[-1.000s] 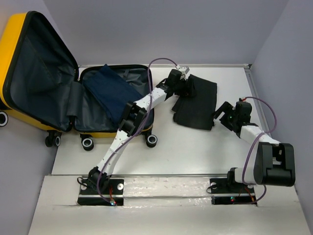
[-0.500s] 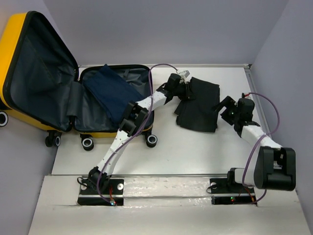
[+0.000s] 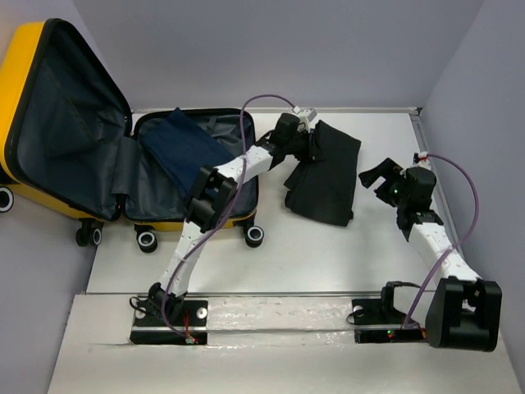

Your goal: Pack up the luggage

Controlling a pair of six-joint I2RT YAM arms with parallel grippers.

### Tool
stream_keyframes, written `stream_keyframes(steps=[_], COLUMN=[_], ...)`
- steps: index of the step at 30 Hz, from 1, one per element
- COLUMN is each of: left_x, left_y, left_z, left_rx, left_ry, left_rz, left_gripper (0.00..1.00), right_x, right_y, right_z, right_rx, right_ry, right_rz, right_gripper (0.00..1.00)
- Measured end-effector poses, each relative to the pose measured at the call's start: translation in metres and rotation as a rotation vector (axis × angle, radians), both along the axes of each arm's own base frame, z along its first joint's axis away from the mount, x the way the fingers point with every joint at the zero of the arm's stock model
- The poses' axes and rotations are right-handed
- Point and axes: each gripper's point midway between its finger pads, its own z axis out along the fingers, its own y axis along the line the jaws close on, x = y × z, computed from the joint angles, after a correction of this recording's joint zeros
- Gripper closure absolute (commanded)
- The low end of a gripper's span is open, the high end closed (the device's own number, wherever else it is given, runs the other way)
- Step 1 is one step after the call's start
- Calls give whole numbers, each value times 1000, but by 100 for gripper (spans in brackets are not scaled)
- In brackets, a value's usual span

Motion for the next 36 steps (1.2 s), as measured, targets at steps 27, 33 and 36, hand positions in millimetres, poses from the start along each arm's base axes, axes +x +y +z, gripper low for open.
stream_keyframes(steps=[27, 33, 36], left_x=[9, 6, 4], left_y=[41, 44, 42], left_z=[24, 18, 19], left_rx=[12, 25, 21], left_ry=[-11, 10, 11], left_rz=[38, 31, 22], left_gripper=[94, 94, 94], right_x=[111, 103, 96], right_y=[105, 106, 102], right_z=[-119, -110, -93], right_rx=[340, 343, 328], right_ry=[181, 168, 135], right_rz=[387, 353, 330], right_gripper=[84, 93, 93])
